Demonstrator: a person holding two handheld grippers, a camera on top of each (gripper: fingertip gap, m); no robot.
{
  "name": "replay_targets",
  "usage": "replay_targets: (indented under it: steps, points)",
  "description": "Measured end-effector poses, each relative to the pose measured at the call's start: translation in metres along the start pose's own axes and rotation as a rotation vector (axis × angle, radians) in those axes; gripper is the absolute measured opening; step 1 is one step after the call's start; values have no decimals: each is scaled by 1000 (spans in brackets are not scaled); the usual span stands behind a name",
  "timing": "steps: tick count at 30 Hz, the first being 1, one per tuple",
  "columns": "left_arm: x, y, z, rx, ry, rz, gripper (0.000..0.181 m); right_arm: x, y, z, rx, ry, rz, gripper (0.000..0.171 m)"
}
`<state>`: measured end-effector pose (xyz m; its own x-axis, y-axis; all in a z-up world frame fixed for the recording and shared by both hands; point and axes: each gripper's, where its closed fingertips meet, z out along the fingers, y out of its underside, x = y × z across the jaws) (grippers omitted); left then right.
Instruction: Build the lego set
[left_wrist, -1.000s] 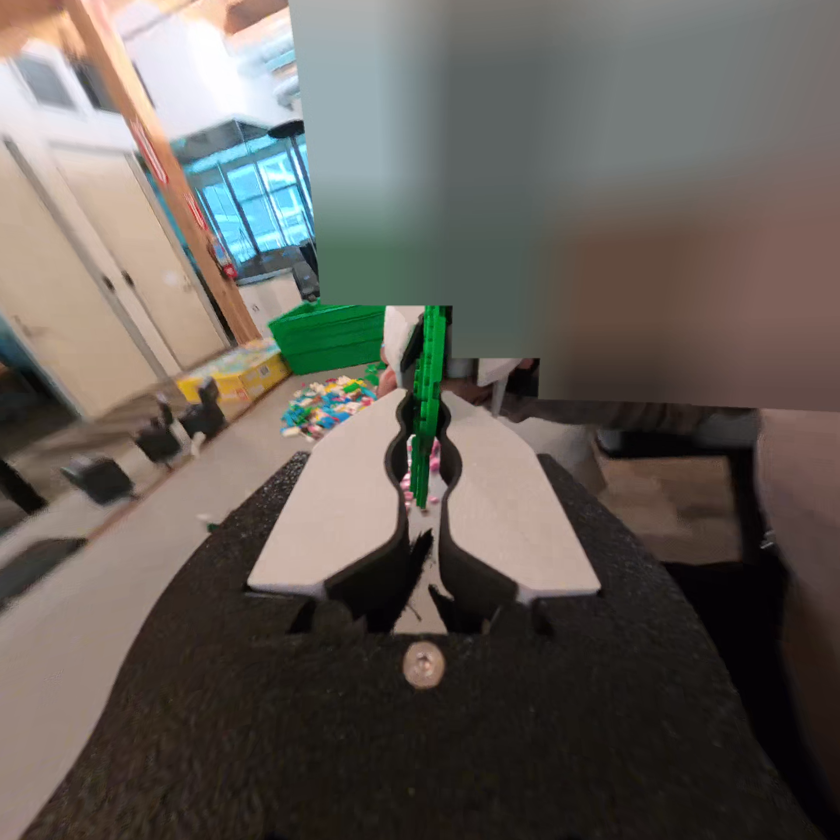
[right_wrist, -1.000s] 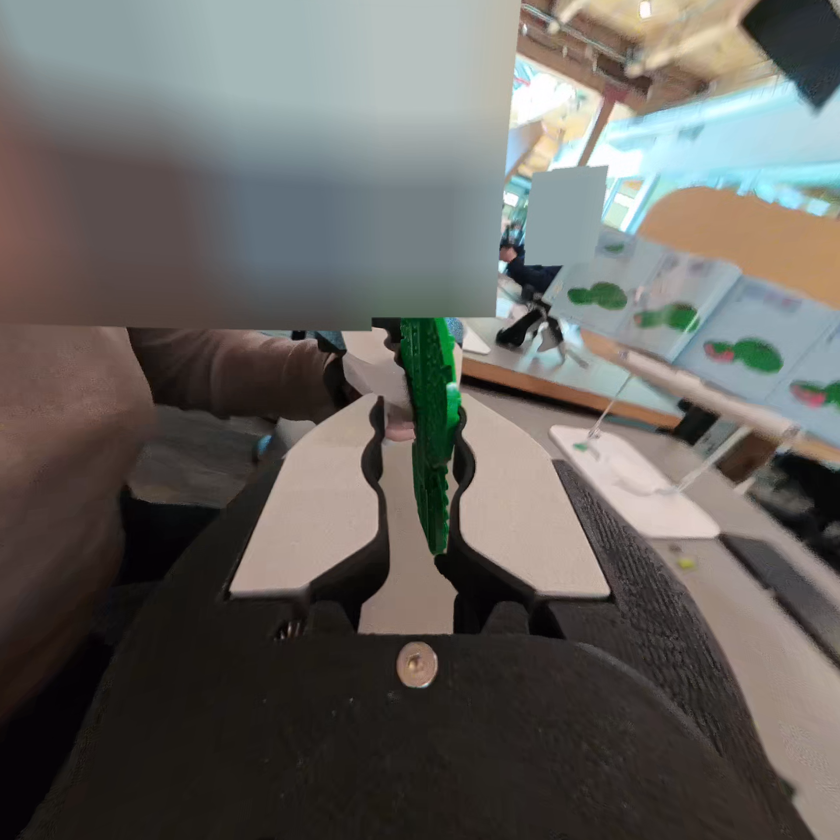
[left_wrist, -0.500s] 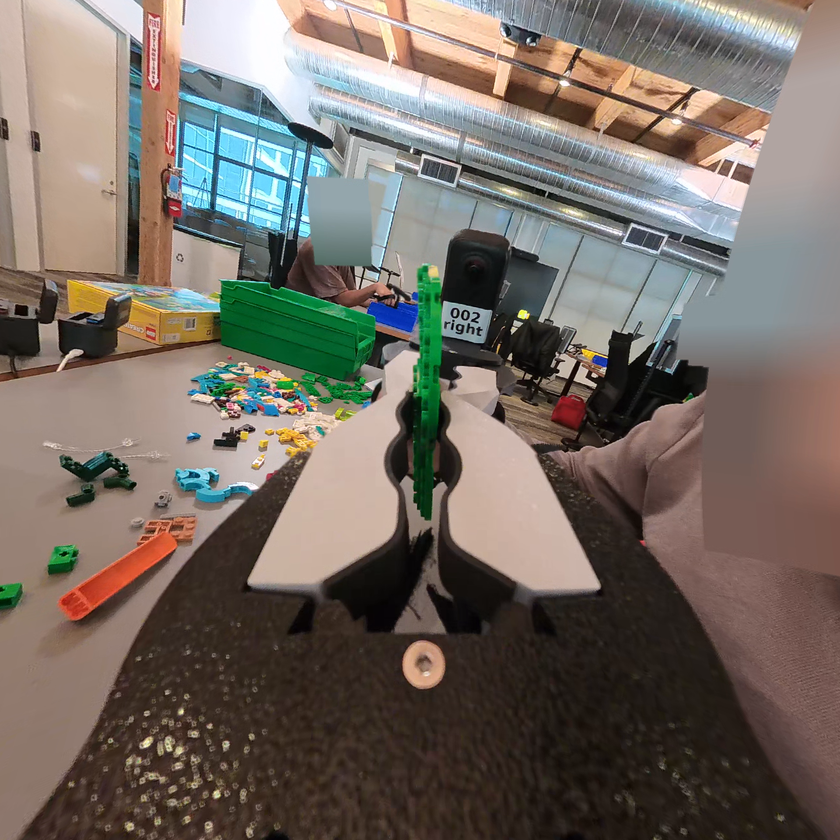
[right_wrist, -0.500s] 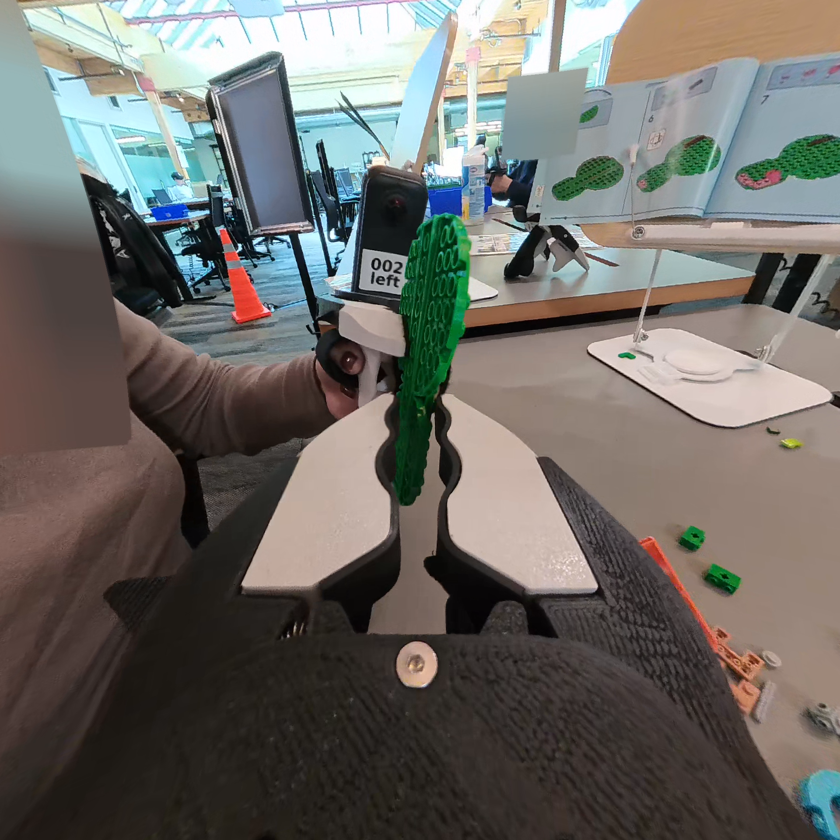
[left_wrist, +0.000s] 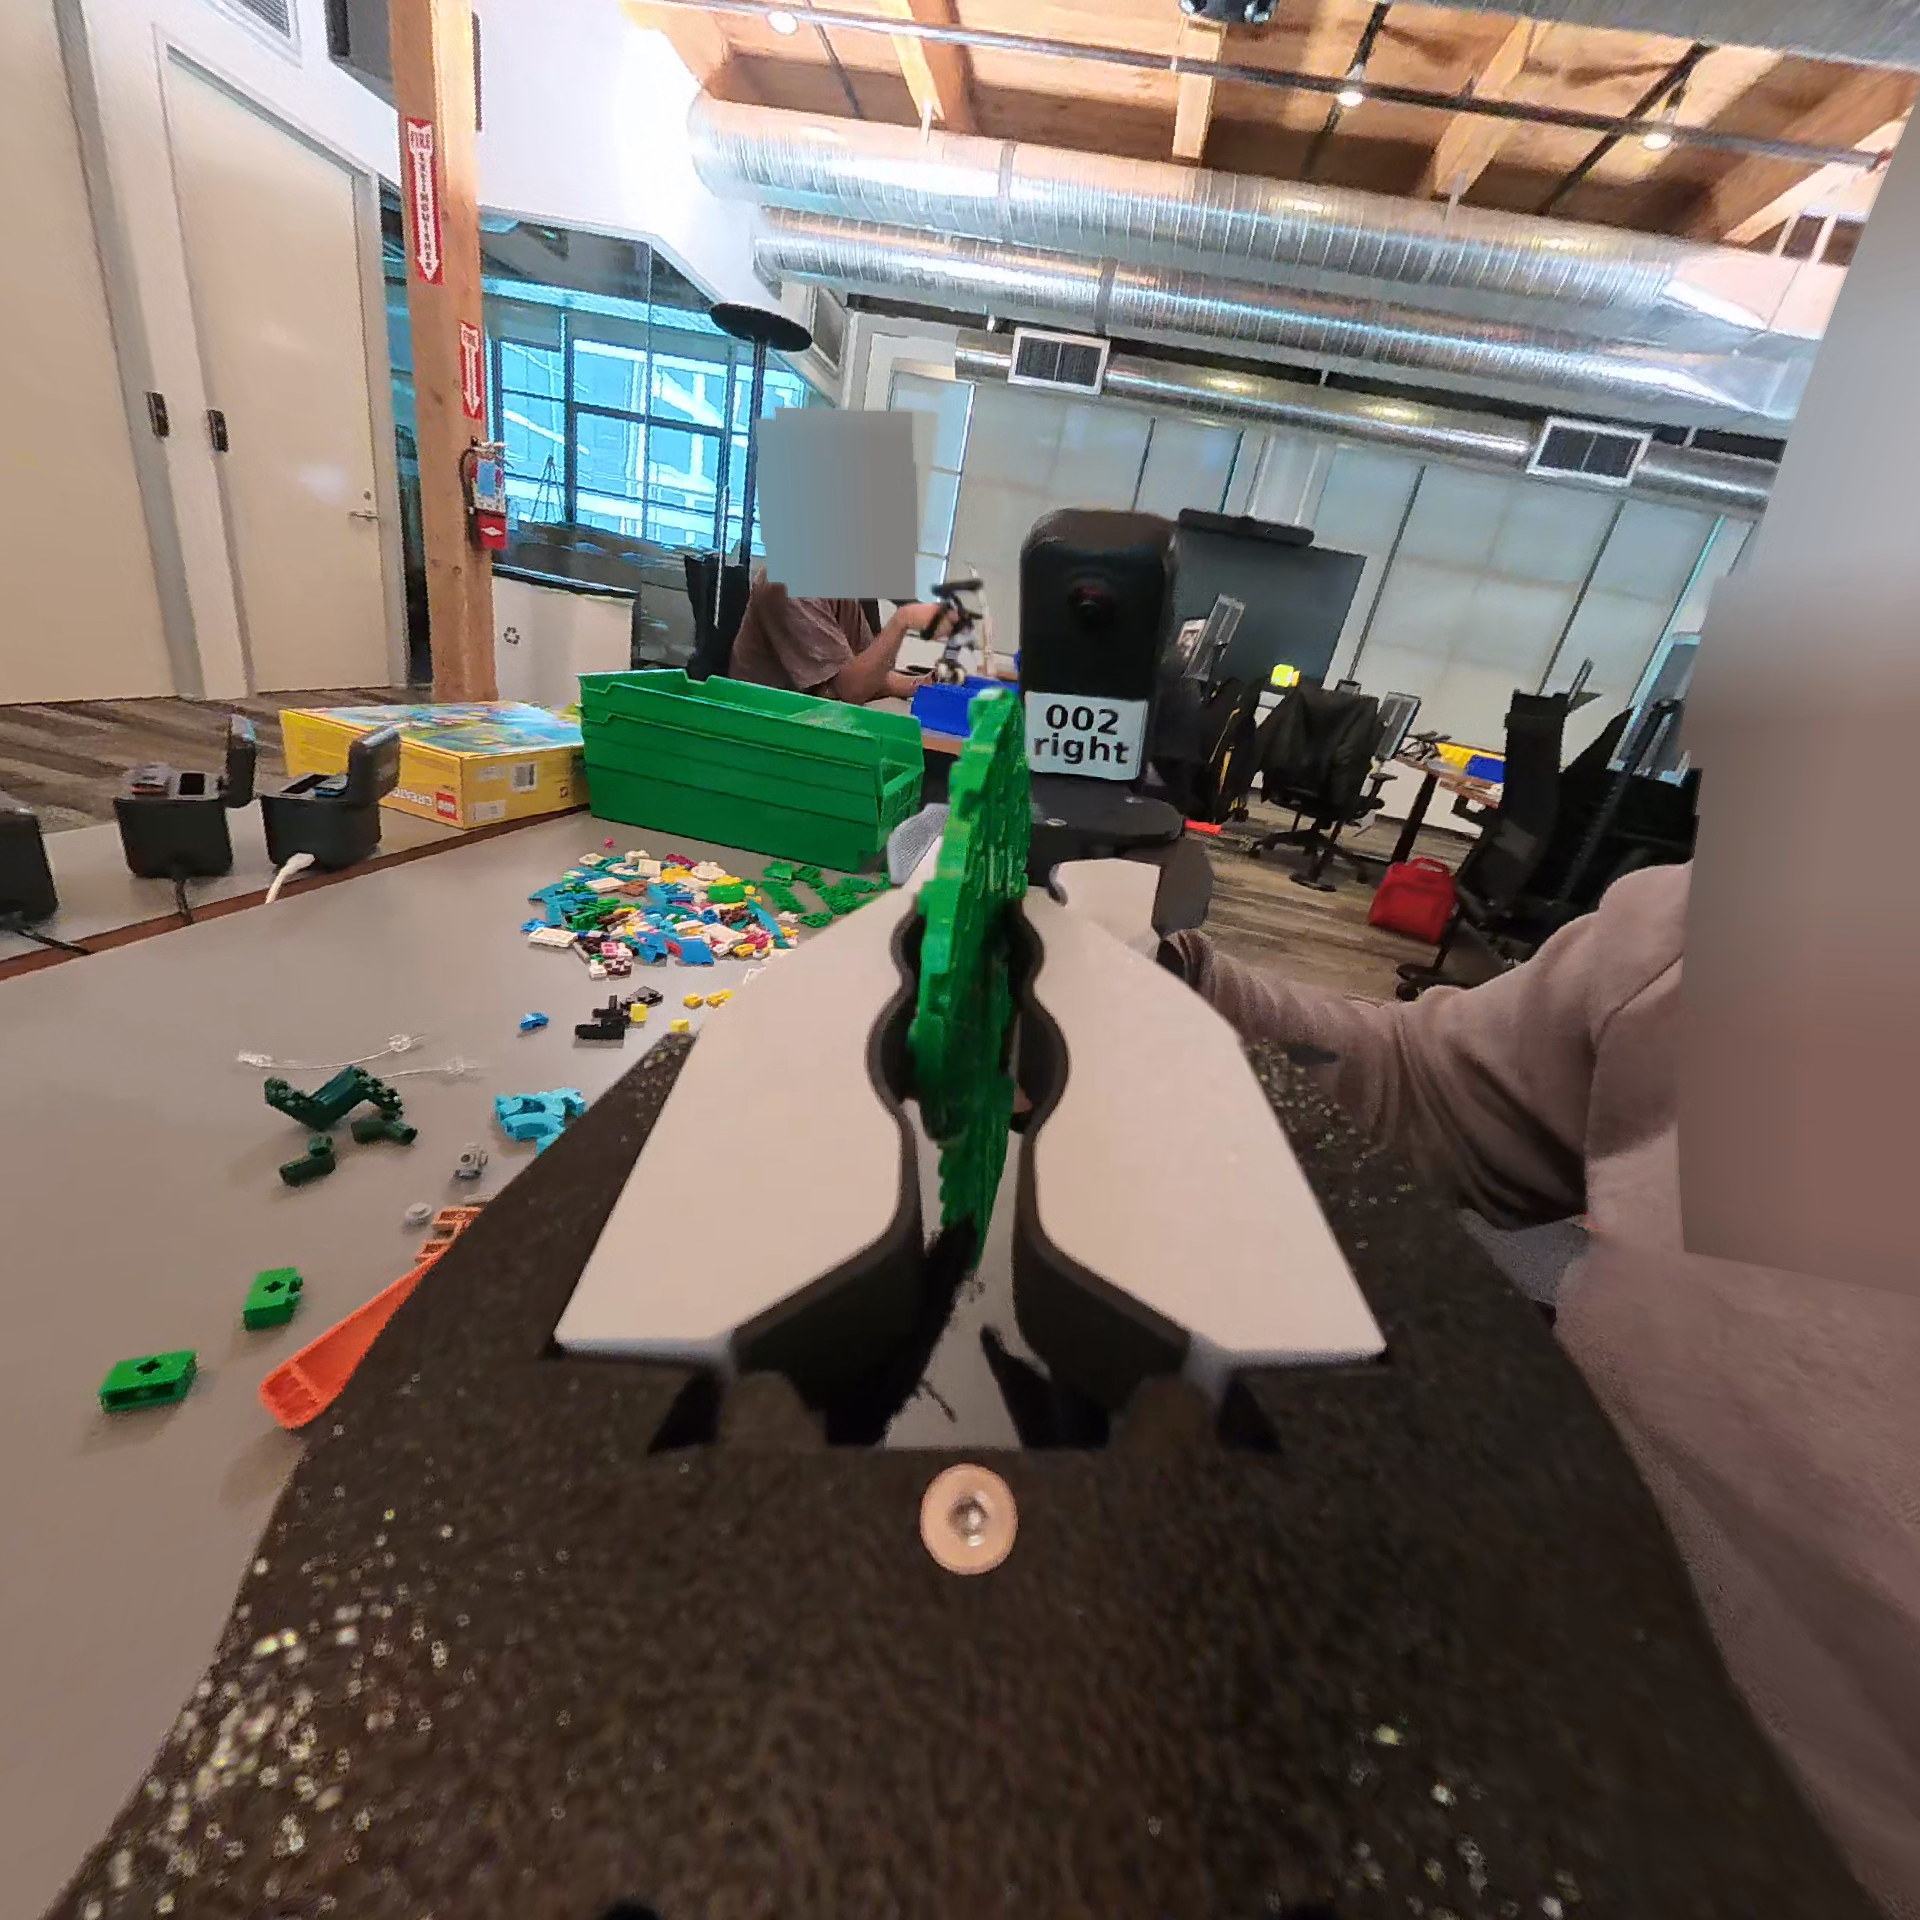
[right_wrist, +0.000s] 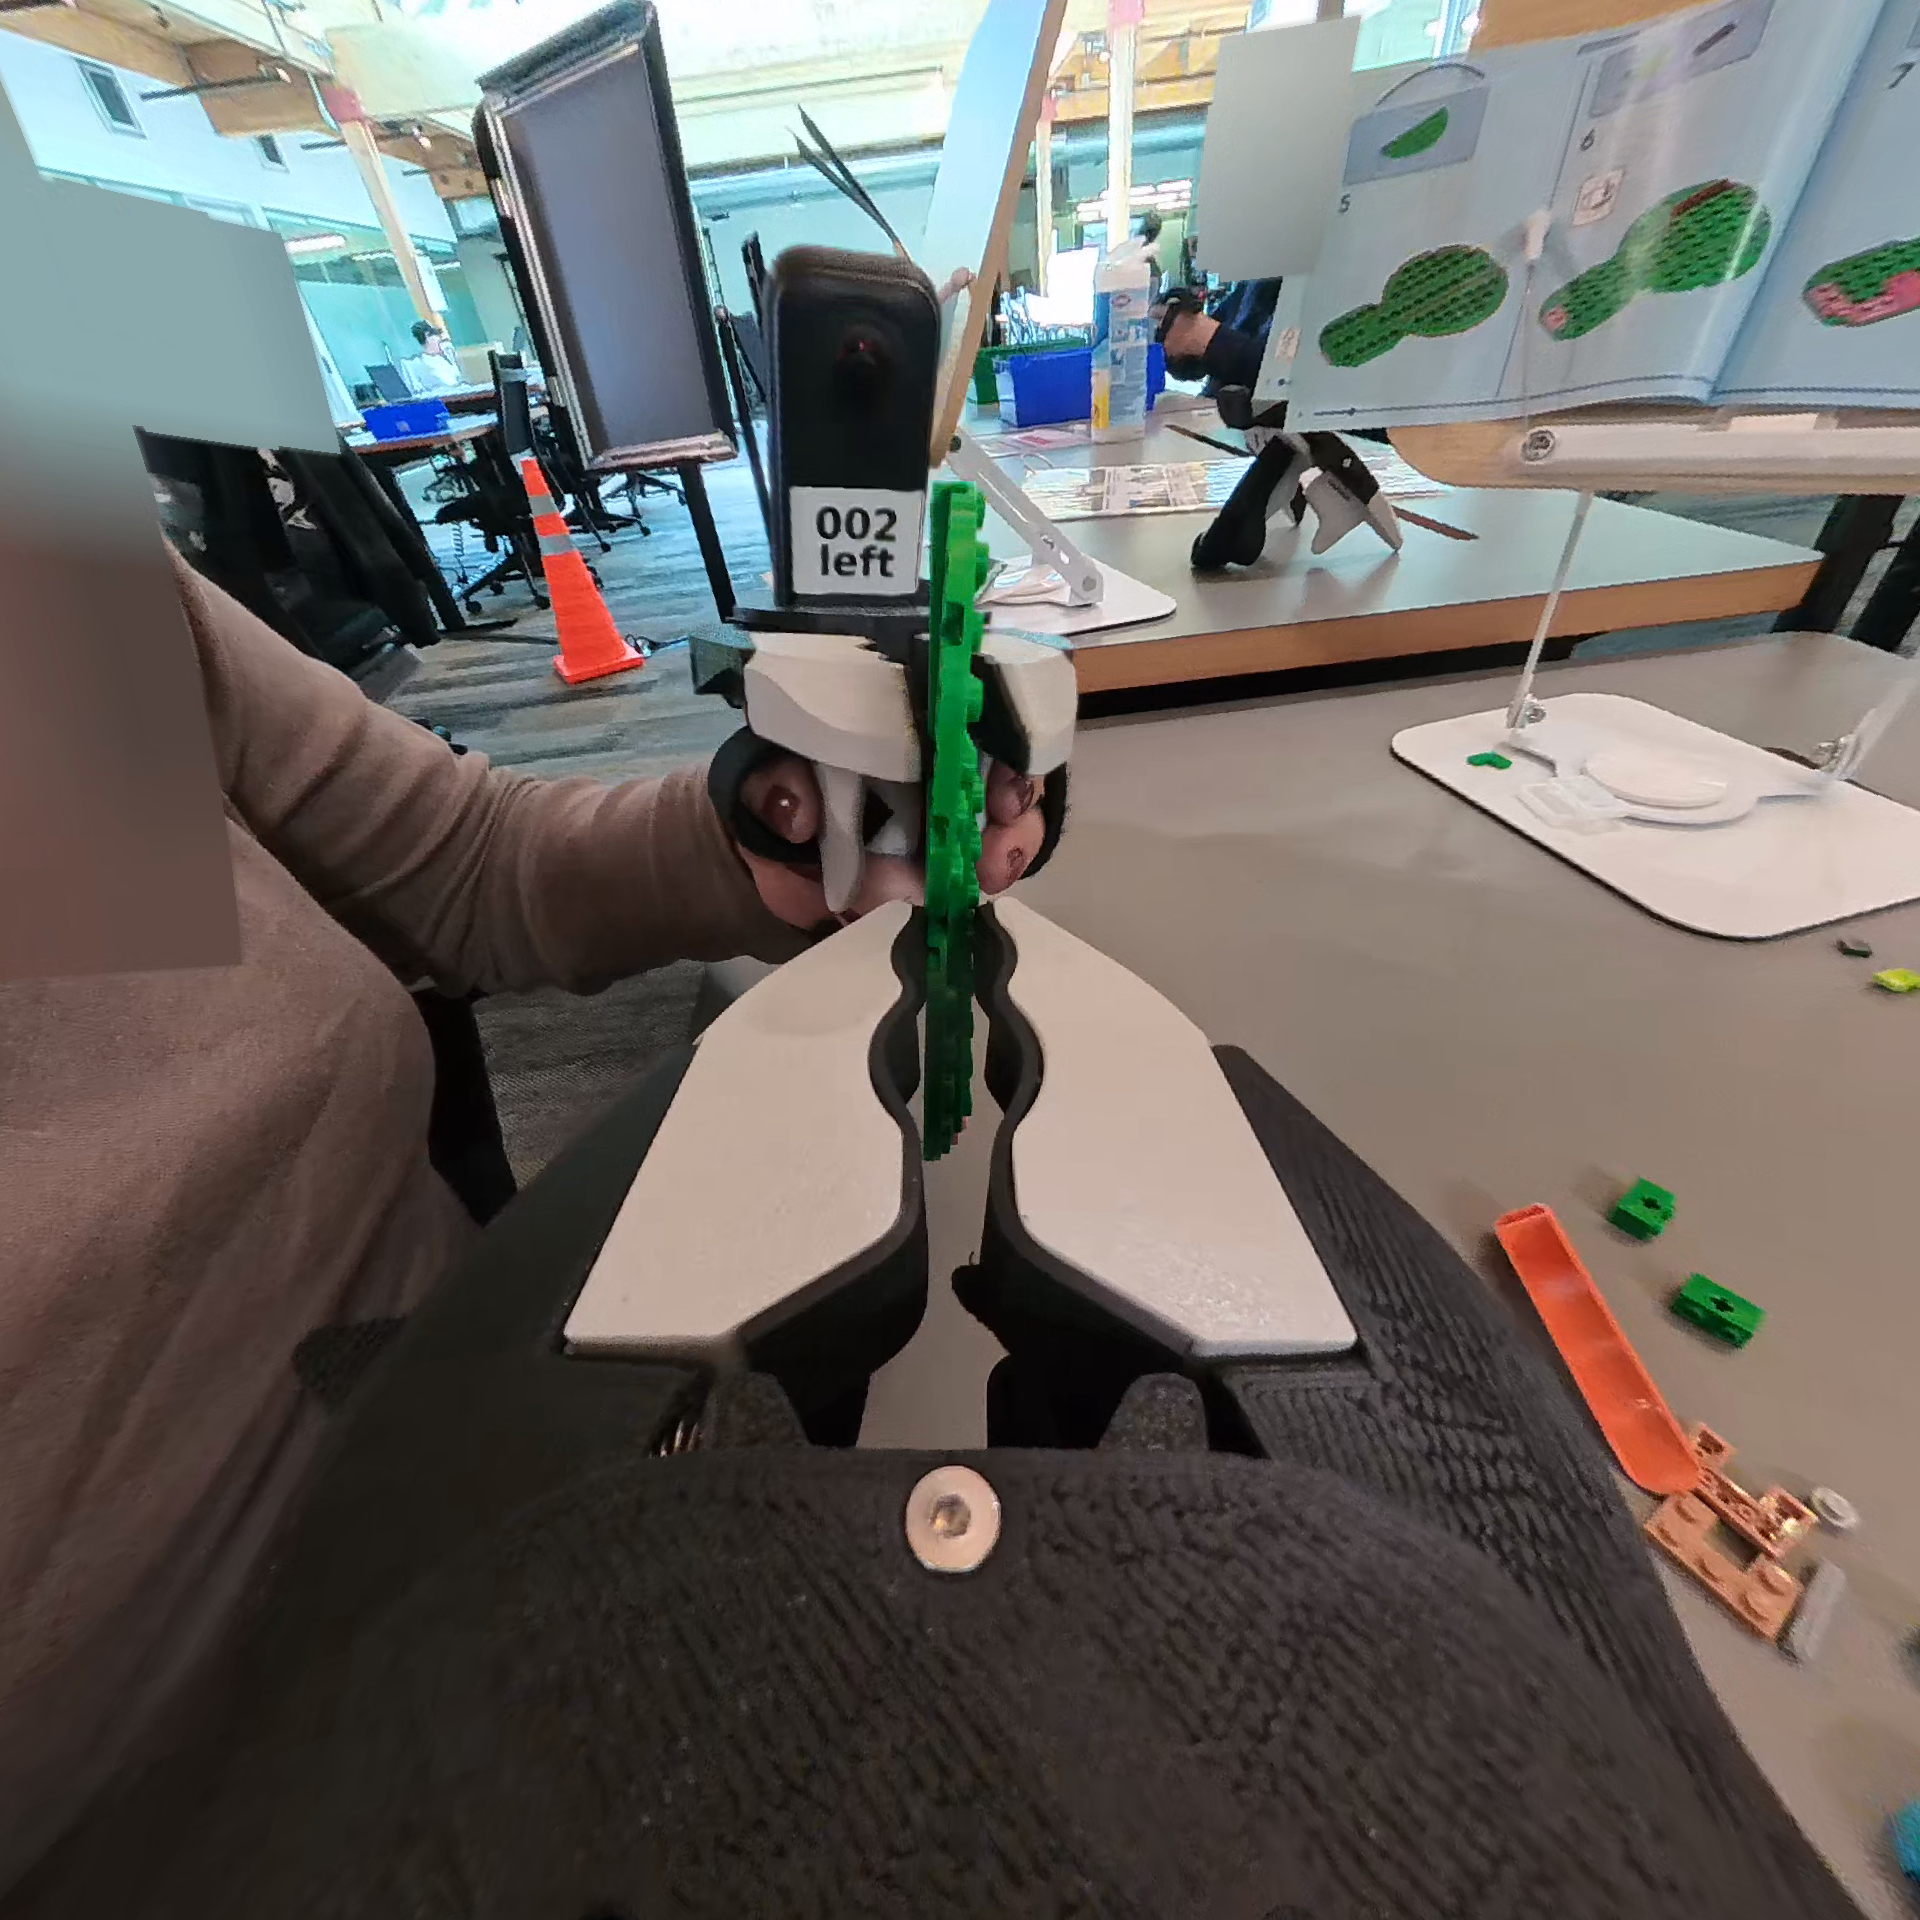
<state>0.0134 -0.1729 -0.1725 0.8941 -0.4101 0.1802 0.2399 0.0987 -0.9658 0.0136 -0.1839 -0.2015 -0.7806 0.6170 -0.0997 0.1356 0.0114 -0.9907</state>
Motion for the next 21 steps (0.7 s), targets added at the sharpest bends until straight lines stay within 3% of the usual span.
replay_targets:
  steps: [11, 13, 15, 21]
  points:
    - [10, -3, 0, 7, 74, -27, 4, -7, -3, 0, 45, -52, -14, 7]
    - [12, -2, 0, -3, 74, 21, 5, -8, -5, -1, 67, -48, -42, 9]
    - [14, -2, -2, -17, 69, 90, 6, -8, -14, -5, 120, -42, -66, 23]
    - [24, 0, -3, -76, 86, 245, 5, -18, -31, -13, 173, 1, -224, 12]
